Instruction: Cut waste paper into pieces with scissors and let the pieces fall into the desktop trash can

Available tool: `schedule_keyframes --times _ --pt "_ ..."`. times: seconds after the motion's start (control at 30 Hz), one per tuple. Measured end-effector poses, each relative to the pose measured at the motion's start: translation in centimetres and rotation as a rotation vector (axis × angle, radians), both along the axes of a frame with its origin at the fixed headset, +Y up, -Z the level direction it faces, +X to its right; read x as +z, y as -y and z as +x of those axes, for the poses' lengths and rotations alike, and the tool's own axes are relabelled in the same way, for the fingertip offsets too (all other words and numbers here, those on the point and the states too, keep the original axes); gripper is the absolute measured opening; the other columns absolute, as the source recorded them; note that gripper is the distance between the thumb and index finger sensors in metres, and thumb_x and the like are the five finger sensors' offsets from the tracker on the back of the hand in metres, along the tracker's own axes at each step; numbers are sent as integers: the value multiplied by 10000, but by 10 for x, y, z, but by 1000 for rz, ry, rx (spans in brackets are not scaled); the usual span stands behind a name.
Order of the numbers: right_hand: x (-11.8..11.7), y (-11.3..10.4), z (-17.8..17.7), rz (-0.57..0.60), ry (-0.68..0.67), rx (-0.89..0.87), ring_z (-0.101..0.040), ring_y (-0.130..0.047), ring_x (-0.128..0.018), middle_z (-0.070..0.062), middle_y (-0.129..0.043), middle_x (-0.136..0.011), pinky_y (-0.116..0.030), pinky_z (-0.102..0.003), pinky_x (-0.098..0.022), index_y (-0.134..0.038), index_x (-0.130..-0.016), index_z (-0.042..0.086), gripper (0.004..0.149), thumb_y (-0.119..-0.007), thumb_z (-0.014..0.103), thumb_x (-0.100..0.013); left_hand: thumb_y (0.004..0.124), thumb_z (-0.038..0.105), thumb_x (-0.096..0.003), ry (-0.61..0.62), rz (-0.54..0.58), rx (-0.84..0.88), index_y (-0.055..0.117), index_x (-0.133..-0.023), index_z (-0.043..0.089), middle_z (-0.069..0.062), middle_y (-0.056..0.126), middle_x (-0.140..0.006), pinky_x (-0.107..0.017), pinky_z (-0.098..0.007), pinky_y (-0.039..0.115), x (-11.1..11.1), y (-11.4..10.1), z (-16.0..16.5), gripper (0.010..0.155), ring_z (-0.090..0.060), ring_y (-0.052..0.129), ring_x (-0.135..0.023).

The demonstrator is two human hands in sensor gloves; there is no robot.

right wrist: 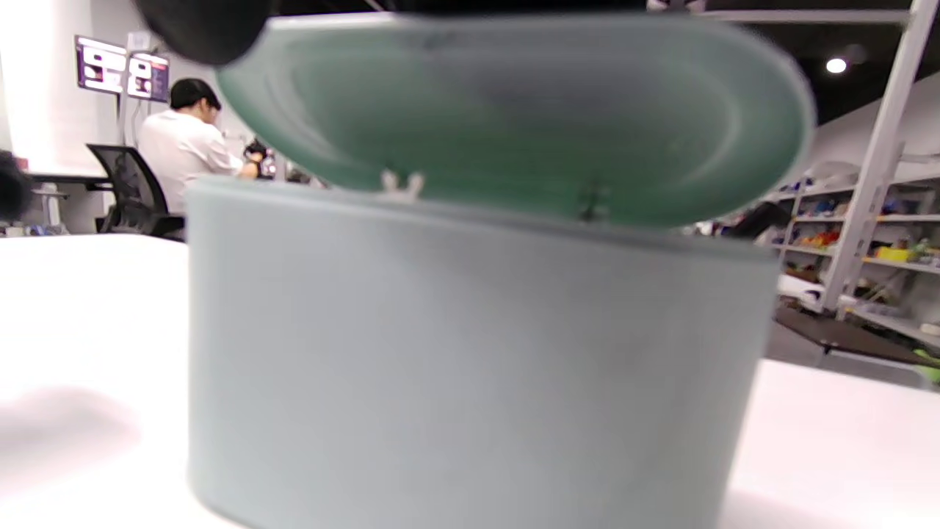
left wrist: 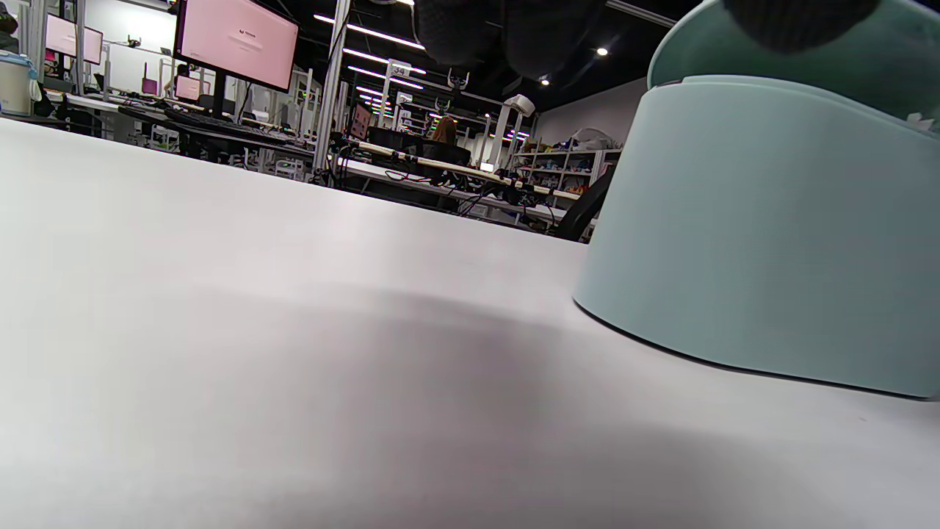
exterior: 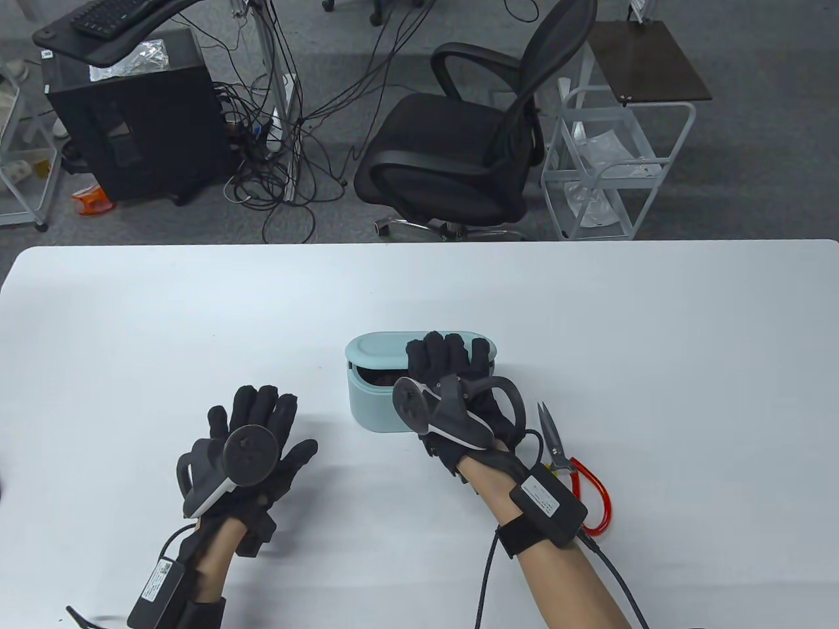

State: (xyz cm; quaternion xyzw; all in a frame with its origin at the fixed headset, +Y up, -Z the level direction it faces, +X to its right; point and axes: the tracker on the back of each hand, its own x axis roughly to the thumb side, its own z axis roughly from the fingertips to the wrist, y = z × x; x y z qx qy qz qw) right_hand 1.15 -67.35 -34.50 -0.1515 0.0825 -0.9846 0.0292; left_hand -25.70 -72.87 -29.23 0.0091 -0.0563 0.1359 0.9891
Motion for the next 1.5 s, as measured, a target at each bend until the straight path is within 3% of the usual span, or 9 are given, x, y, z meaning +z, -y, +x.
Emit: schedule_keyframes --times 0.33,0.7,1.07,1.3,1.5 --pt "13 33 3 64 -36 28 -423 -459 -1054 -97 -397 -1167 -397 -693 -736 -318 -1060 197 786 -584 589 -433 610 692 -449 1 -4 -4 485 -1152 259 -66 430 -1255 -752 -686 247 -1 0 1 835 -402 294 -1154" --pt "19 50 2 119 -16 0 -408 -439 -1066 -97 -394 -1174 -407 -687 -734 -332 -1062 194 782 -591 579 -432 610 690 -450 3 -5 -5 486 -1151 259 -66 429 -1255 -753 -685 246 -1 0 1 832 -399 292 -1155" --pt "21 56 -1 179 -22 119 -399 -489 -1053 -118 -418 -1163 -452 -669 -730 -333 -1057 174 788 -586 578 -429 611 689 -451 10 1 -5 485 -1152 257 -68 427 -1256 -752 -685 247 0 1 4 833 -401 292 -1154" --pt "19 58 -1 122 -15 80 -423 -421 -1064 -130 -354 -1176 -413 -684 -734 -285 -1065 177 821 -584 597 -427 609 692 -449 7 6 0 481 -1152 261 -66 423 -1256 -752 -685 247 0 1 3 835 -399 288 -1155" --pt "17 47 10 87 -14 -6 -435 -432 -1060 -133 -354 -1179 -383 -698 -735 -269 -1066 213 828 -568 631 -417 610 692 -449 -3 14 7 478 -1153 259 -68 421 -1256 -752 -685 247 0 0 1 837 -400 288 -1154"
